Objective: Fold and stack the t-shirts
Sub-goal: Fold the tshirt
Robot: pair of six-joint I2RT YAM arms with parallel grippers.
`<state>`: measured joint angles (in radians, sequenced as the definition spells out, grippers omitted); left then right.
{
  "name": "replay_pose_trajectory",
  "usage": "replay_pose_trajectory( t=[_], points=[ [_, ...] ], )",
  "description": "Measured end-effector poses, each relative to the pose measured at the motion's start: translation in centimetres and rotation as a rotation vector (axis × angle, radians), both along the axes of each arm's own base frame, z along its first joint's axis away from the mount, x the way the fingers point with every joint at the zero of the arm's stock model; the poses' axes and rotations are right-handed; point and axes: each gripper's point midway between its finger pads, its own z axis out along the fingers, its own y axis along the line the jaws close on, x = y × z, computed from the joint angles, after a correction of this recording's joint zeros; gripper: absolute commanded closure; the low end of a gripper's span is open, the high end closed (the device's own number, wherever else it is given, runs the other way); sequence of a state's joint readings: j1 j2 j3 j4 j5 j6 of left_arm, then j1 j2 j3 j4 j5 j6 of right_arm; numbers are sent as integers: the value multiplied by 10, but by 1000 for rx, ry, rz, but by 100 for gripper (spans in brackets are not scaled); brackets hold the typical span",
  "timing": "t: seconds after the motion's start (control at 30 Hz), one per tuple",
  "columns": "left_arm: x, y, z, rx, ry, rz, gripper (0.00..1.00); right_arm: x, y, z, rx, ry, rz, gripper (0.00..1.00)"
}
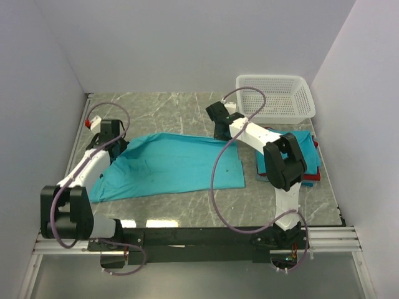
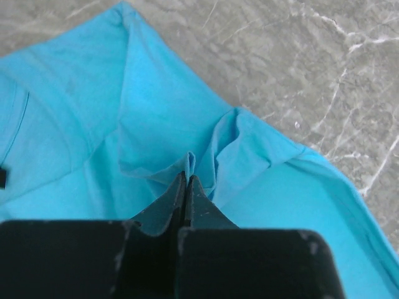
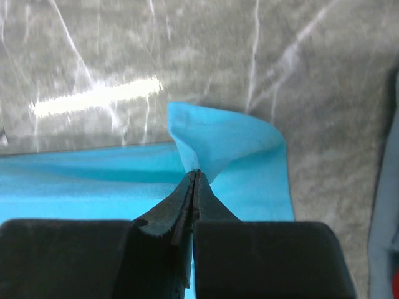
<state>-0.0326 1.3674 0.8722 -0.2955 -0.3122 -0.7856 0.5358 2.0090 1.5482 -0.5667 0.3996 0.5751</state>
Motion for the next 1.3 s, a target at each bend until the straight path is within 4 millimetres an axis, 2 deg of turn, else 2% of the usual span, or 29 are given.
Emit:
replay_pose_trajectory(
  t=[0.2, 0.43, 0.53, 0.93, 1.07, 1.1, 1.17, 1.2, 1.23, 1.27, 1.3],
  points=[
    [-29, -2, 5, -30, -48, 29, 100, -13, -2, 10, 16, -30, 11, 100],
    [-51, 6, 35, -38, -169, 97, 100, -19, -10, 20, 12, -58, 1, 100],
    [-56, 7, 40, -43, -194, 110, 100, -22, -12, 24, 10, -64, 2, 100],
    [-87, 7, 22, -75, -172, 141, 100, -27, -18, 23, -13, -60, 10, 100],
    [-104, 6, 12, -101, -151, 166, 98, -39, -23, 8, -23, -21, 17, 92],
    [-108, 6, 10, -109, -143, 173, 79, -49, -26, 0, -30, 3, 23, 62],
    [-117, 5, 6, -127, -130, 186, 61, -62, -32, -9, -36, 30, 19, 40],
    [-122, 4, 5, -140, -122, 192, 44, -70, -37, -13, -41, 46, 16, 28],
    [-127, 2, 3, -150, -116, 193, 28, -79, -41, -16, -45, 59, 8, 27],
    [-131, 1, 3, -162, -109, 195, 25, -84, -45, -18, -49, 66, 4, 26],
    [-134, 0, 3, -177, -110, 202, 10, -91, -50, -17, -55, 71, -1, 25]
  ],
)
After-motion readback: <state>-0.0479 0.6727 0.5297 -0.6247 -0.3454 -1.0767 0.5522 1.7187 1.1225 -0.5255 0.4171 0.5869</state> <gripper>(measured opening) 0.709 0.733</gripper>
